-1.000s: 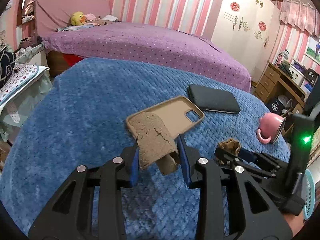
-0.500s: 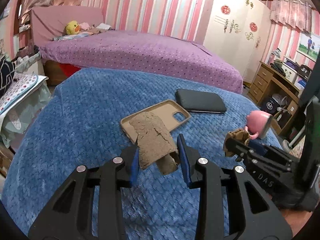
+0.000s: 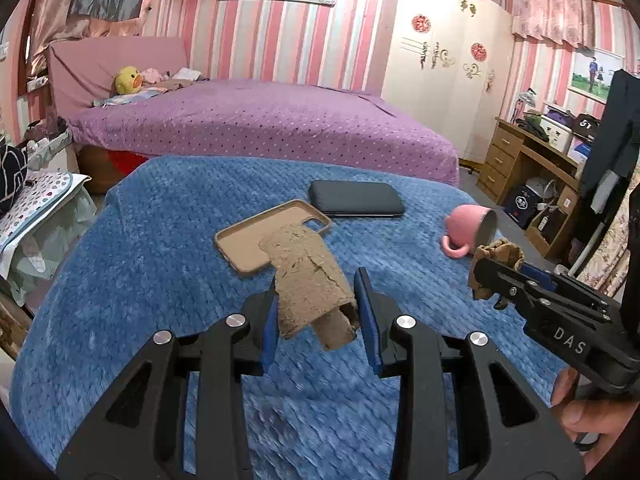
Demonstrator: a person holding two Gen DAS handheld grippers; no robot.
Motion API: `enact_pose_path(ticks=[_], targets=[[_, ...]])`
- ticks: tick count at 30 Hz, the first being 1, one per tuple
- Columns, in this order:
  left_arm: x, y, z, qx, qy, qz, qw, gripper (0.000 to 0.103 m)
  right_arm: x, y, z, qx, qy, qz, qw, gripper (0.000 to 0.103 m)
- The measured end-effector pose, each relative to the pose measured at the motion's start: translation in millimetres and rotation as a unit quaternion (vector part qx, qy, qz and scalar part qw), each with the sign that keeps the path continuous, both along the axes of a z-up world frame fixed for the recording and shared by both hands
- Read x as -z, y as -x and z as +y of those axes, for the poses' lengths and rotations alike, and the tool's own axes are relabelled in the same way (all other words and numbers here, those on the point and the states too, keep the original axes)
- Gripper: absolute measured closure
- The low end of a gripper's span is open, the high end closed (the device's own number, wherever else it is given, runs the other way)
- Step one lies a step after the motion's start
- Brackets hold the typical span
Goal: Collect trash
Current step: 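Grasp the small crumpled brown paper with the right gripper, then carry tube and paper to the wastebasket and open both grippers over it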
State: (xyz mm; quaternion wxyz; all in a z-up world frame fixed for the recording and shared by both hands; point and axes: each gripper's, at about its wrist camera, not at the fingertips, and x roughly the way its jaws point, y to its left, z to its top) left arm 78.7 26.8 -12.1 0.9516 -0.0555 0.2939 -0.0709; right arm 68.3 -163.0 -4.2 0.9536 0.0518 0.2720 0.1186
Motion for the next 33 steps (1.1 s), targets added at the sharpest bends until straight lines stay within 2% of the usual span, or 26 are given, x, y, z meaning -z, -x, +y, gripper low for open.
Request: enact_pose_path(ticks=[13,33], targets=[[-15,22,-47,0.037,0.002,-0.019,0.9991,0.070,-21,44,-45,0.019,0.023,-0.025,0.999,0.066],[-26,34,-78,0.056,-0.003,-0.028,0.9981,0.070,-35,65,-93,0.047,0.021,-0.036,0.998,0.066]])
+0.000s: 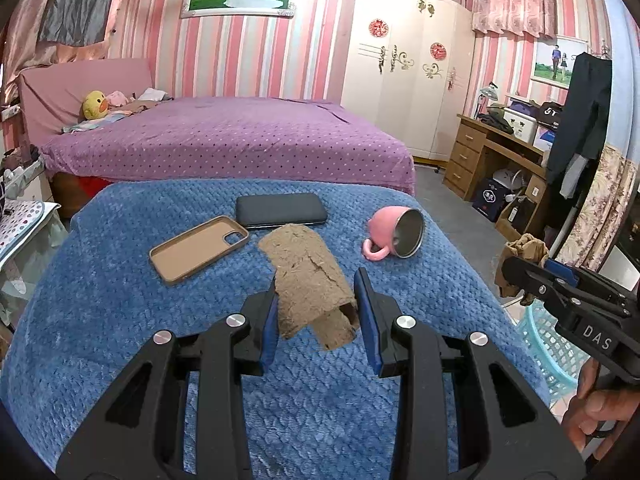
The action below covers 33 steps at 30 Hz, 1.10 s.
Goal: Collect trash
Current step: 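Carry tube and paper to the wastebasket and open both grippers over it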
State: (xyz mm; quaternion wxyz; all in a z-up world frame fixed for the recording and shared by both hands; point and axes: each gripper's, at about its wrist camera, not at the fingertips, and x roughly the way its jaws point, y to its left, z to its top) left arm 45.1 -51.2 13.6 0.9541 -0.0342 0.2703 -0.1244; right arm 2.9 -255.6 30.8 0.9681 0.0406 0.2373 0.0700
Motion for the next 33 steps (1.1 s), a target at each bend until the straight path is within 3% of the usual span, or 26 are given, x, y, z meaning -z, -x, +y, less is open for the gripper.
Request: enact_pose_path(ticks=[22,33], targets=[[-1,12,-59,0.041,-0.003,-0.002,0.9992,0.070,-7,20,-67,0.052,-0.014,-0.005,0.999,0.066],[-14,16,-98,0.063,-0.017,-0.003,0.9979,0.070,-22,39,-124,0.117,-0.021,-0.026,0.993,0.066]])
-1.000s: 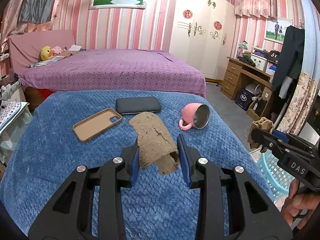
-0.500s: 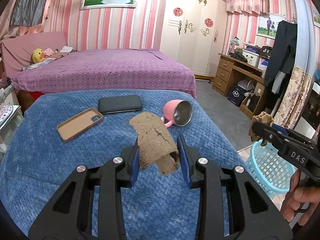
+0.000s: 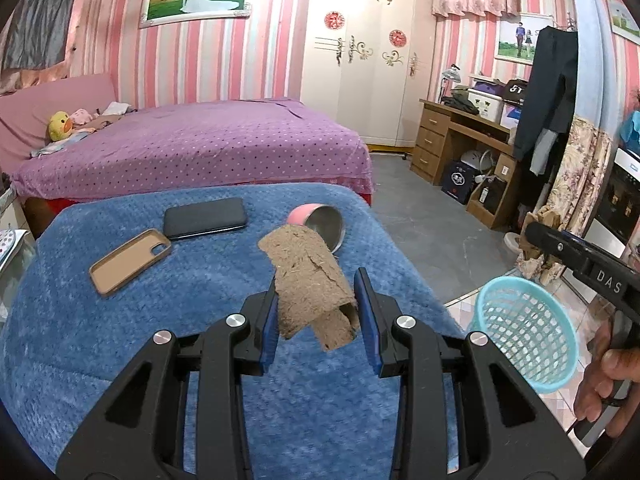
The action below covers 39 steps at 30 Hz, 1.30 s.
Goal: Collect trash
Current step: 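Carry tube and paper to the wastebasket and open both grippers over it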
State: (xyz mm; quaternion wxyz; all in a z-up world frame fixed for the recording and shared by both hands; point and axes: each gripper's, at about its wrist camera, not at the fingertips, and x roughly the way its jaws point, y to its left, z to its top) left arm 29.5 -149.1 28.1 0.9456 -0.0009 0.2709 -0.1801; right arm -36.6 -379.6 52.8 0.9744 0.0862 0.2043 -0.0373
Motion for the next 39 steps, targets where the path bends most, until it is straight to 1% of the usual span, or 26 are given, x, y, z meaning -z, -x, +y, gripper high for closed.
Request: enact_pose_path(ticks=[7,9,12,15,20,23,31,33,35,36,37,38,39], targets=[[-10,5,-53,0.037,-0.022,-0.014,0.9990,0.070,-5,8,-21,0.023,0.022,0.011,0.999,0.066],[-10,6,-67,0.050,-0.018,-0.011,0.9985,0.070,-8,11,-28,0.036,0.028,0.014,0.999,0.066],[-7,9,-88,0.073,-0.012,-0.006,0.9973,0.070,-8,15,-50,0.074,0.020,0.021,0.997,0.066],[-2,13,-111,0.092,-0.009,0.000,0.9957,0.070,-7,21,-69,0.097,0.013,0.024,0.995,0.066],[8,16,-142,0.119,0.007,0.019,0.9927,0.070,-5,29,-100,0.134,0.002,0.025,0.991,0.066],[12,18,-161,0.134,0.001,0.021,0.9907,0.070,-5,34,-110,0.166,0.011,0.027,0.986,0.066],[16,20,-206,0.166,0.006,0.031,0.9857,0.069,-3,47,-130,0.184,0.004,0.019,0.983,0.063],[17,20,-217,0.173,0.007,0.035,0.9843,0.066,-4,50,-134,0.190,0.002,0.015,0.982,0.062],[18,19,-228,0.182,0.015,0.043,0.9823,0.064,-5,51,-137,0.198,0.001,0.013,0.980,0.060],[18,18,-232,0.187,0.023,0.049,0.9809,0.063,-5,53,-139,0.208,0.003,0.010,0.978,0.057],[18,19,-236,0.193,0.030,0.053,0.9794,0.063,-5,53,-140,0.215,0.004,0.008,0.977,0.050],[18,20,-240,0.197,0.032,0.053,0.9785,0.060,-5,55,-140,0.222,0.004,0.006,0.975,0.046],[18,21,-243,0.201,0.031,0.053,0.9776,0.053,-6,56,-141,0.228,0.004,0.003,0.974,0.040]])
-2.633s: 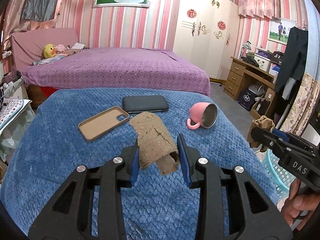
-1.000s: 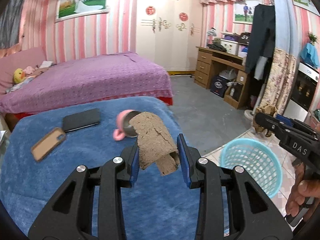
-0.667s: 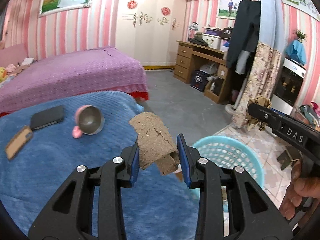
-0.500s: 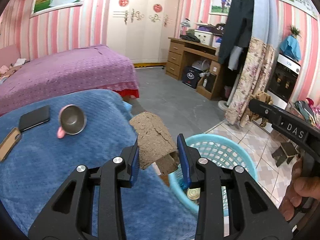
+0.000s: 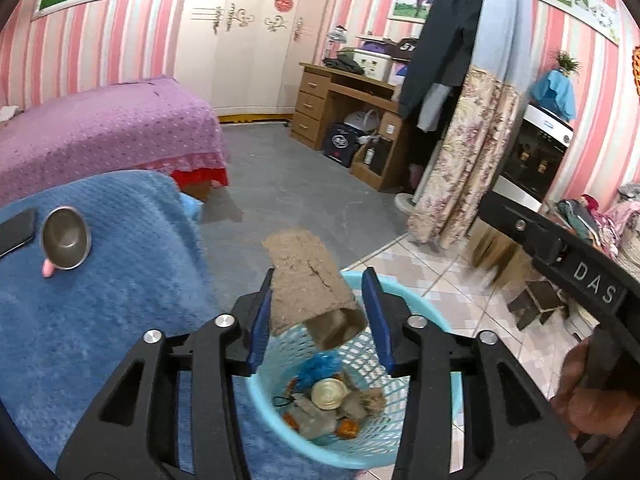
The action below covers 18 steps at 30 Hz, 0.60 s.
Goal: Collect trash
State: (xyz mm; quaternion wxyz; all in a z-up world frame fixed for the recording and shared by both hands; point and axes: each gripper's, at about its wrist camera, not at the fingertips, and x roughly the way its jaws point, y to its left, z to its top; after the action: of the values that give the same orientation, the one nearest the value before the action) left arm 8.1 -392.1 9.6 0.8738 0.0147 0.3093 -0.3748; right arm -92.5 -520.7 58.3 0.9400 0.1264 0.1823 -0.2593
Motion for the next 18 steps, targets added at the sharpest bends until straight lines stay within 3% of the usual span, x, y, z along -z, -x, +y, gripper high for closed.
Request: enact_pose_path(ticks=[2,7,10,12,15,18], targets=[[-1,1,-2,-0.001,-0.003,-0.004,1.0000,0.044,0,2,0,0.005,-0.001,-0.003,1.000,0.039],[-3,-5,21,-0.023,-0.007,-0.011,0.9996,0.043,-3,1,7,-0.005,0.002,-0.009,1.000,0.038],[-7,-8,53,-0.056,-0.026,-0.029,0.9977,0.032,-5,-5,21,-0.039,-0.001,-0.023,0.999,0.036],[-8,-9,89,-0.088,-0.045,-0.047,0.9939,0.013,-5,-14,38,-0.066,-0.012,-0.037,0.997,0.031],[-8,-10,153,-0.145,-0.070,-0.069,0.9845,0.006,-2,-33,76,-0.107,-0.025,-0.046,0.993,0.022],[-3,-16,226,-0.201,-0.080,-0.064,0.9742,0.006,4,-51,120,-0.150,-0.020,-0.042,0.988,0.021]])
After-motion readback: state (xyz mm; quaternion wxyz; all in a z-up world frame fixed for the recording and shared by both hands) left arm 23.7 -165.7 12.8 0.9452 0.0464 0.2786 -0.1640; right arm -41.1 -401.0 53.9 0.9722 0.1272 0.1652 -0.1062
